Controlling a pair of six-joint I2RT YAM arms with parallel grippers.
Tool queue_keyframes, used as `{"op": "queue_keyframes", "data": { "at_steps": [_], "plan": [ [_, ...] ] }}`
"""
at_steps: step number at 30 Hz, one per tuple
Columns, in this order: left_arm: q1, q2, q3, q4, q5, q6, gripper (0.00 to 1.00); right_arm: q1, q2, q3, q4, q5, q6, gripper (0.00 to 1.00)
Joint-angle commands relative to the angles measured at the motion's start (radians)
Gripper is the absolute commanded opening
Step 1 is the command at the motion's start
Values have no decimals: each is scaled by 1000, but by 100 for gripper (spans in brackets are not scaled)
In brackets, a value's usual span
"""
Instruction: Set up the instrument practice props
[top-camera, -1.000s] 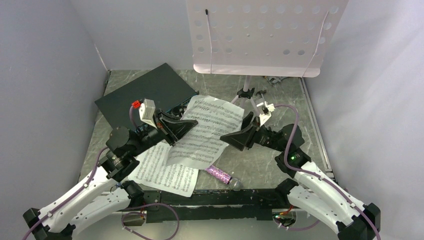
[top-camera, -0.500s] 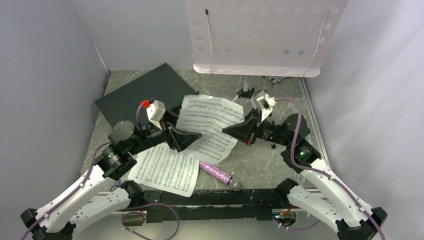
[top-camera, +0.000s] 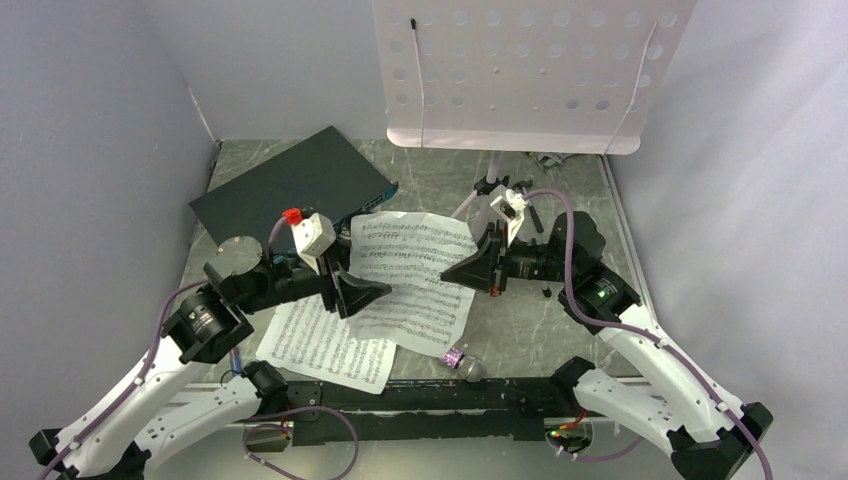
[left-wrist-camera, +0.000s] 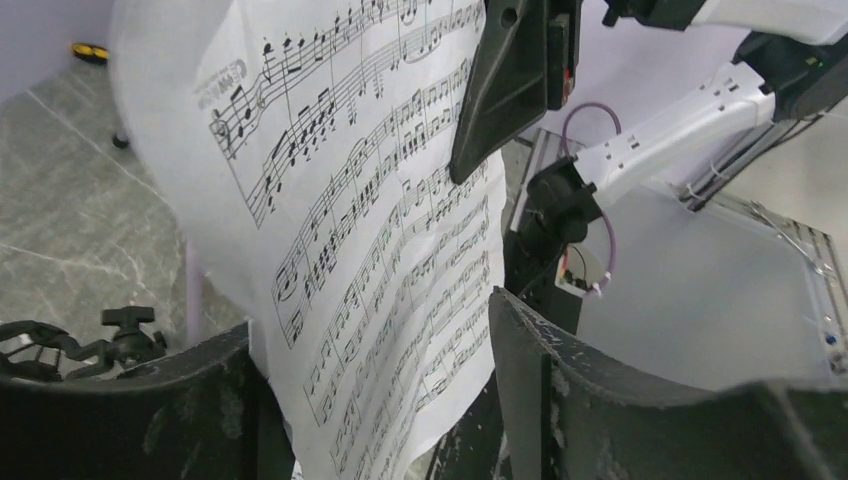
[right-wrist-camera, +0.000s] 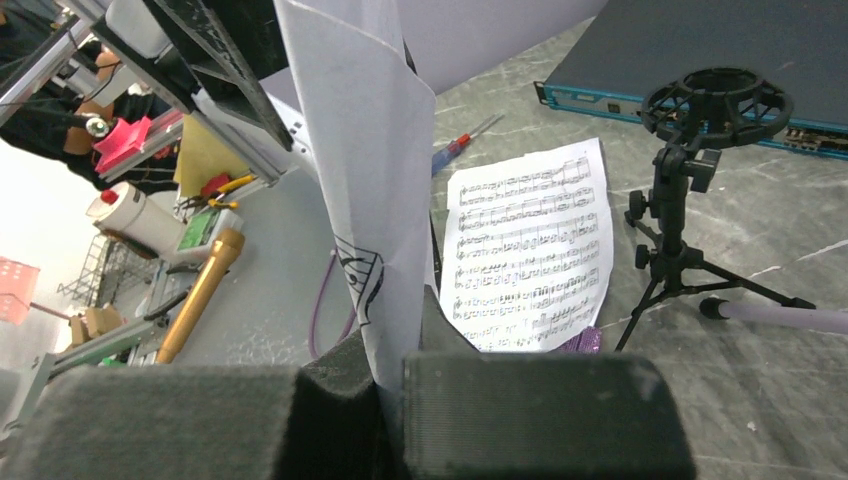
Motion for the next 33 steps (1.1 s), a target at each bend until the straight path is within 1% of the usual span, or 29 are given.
{"op": "queue_keyframes", "data": {
  "at_steps": [1,6,11,14,17,19,20,23,24,26,27,28,30,33],
  "plan": [
    [1,43,54,-53,89,43,65,-3,-8,46,32,-51,-10,0],
    [1,84,52,-53,134,32,63,-3,-18,39,74,-66,11,0],
    [1,83,32,-19,147,7,53,-3,-29,46,73,-69,9,0],
    [2,67,13,3,136,0,39,-3,-43,38,90,-56,15,0],
    [1,48,-3,26,112,-13,15,-3,-45,45,74,-31,6,0],
    [1,35,-14,36,98,-17,3,-3,-48,40,85,-17,11,0],
    [1,26,-18,43,94,-18,3,-3,-53,34,97,-5,19,3],
    [1,10,-30,76,88,-27,3,-3,-53,33,116,20,31,22],
    [1,7,-30,87,87,-30,3,-3,-48,37,117,20,34,37],
    [2,3,-26,103,82,-36,3,-3,-33,43,116,18,36,65],
    [1,2,-23,108,77,-37,3,-3,-27,41,135,17,37,73],
    [2,2,-18,115,77,-36,3,-3,-23,37,143,17,38,78],
    [1,3,-7,127,68,-42,3,-3,-21,26,153,23,42,84],
    [1,7,24,142,53,-42,3,-3,-30,-8,189,35,50,88]
  ]
}}
